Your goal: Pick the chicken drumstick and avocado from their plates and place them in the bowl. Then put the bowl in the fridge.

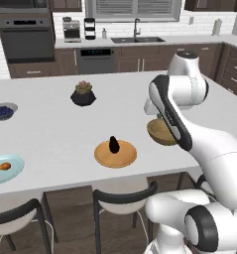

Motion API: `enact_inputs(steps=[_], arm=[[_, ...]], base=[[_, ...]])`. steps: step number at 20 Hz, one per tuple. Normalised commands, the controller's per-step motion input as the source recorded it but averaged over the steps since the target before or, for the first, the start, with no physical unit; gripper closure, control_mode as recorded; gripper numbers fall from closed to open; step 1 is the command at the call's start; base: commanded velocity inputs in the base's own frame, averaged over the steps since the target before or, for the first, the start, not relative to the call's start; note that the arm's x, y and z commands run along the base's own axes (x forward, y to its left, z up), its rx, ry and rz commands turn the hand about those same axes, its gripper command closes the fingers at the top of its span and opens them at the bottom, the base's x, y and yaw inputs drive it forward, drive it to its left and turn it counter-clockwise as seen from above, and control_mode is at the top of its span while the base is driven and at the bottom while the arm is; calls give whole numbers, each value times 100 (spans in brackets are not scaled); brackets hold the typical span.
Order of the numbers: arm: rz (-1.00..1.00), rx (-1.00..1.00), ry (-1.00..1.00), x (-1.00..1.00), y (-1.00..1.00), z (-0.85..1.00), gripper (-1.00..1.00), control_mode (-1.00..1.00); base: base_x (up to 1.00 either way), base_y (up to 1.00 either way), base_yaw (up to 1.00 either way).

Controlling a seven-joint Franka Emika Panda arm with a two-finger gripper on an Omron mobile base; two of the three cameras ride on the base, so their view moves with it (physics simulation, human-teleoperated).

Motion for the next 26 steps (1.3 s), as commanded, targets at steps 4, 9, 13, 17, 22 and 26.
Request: enact_inputs(steps=[4,9,13,17,22,26], arm=[[0,0,0,-39,24,-9,-100,-100],[1,1,0,-12,61,-48,-100,-100],[7,0,5,52,53,-44,-100,-100],[9,0,14,71,28,-49,-100,-100],[9,0,20,58,37,-53,-100,-100],[9,0,26,63,33,-54,-100,-100]], base=[[0,0,0],[0,0,0],[0,0,0],[0,0,0],[0,0,0],[0,0,0]])
